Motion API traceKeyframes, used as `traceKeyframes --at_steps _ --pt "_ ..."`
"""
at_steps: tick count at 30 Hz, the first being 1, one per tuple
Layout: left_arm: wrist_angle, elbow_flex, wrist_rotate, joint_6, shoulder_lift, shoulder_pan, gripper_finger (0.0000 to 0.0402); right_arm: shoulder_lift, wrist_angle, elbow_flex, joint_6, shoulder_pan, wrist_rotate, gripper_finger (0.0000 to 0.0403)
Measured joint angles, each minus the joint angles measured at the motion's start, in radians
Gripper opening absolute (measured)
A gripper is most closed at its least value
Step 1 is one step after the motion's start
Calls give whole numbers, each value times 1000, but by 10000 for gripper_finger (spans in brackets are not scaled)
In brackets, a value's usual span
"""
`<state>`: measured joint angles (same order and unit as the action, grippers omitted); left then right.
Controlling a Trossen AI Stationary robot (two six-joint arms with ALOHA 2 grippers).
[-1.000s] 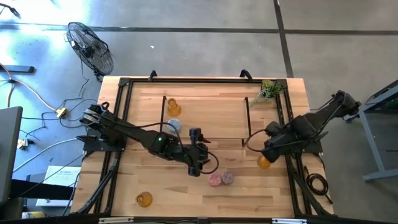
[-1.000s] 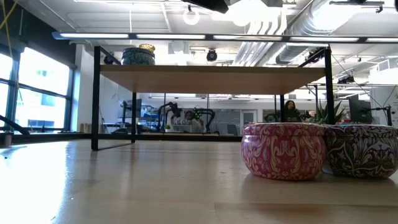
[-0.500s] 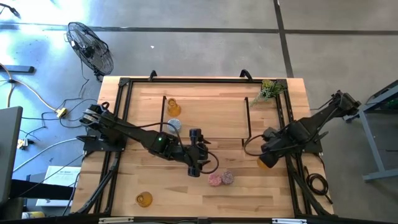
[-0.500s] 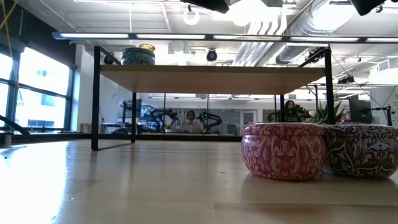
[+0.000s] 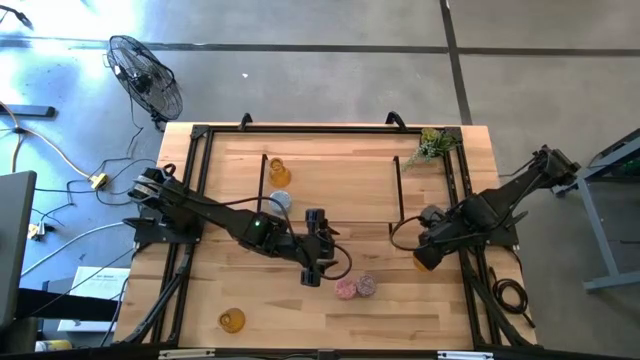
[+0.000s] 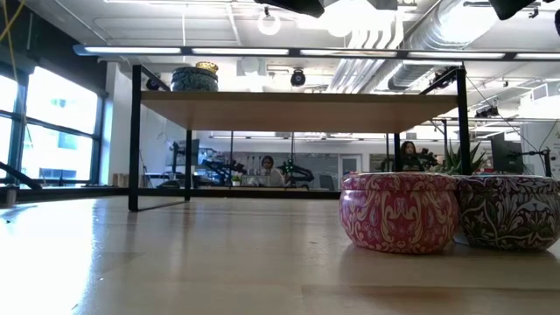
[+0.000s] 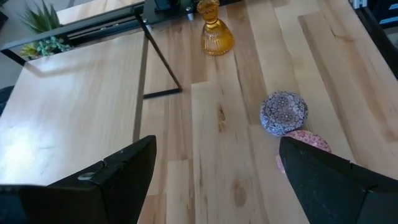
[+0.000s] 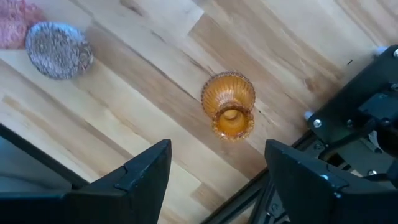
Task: Pick & Place candle stick holders
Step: Put the top yellow glass candle holder on the shelf aligned with the other glass candle holder
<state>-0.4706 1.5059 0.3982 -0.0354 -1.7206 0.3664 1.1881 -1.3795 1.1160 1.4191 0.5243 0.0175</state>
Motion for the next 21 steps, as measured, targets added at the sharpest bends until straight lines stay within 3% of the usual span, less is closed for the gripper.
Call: traceKeyframes --at_steps 9,21 --pt "-2 0 -51 -2 0 0 335 22 -4 0 6 10 -28 255" --pt "4 1 -70 -3 -34 0 335 131 -48 0 -16 29 53 255"
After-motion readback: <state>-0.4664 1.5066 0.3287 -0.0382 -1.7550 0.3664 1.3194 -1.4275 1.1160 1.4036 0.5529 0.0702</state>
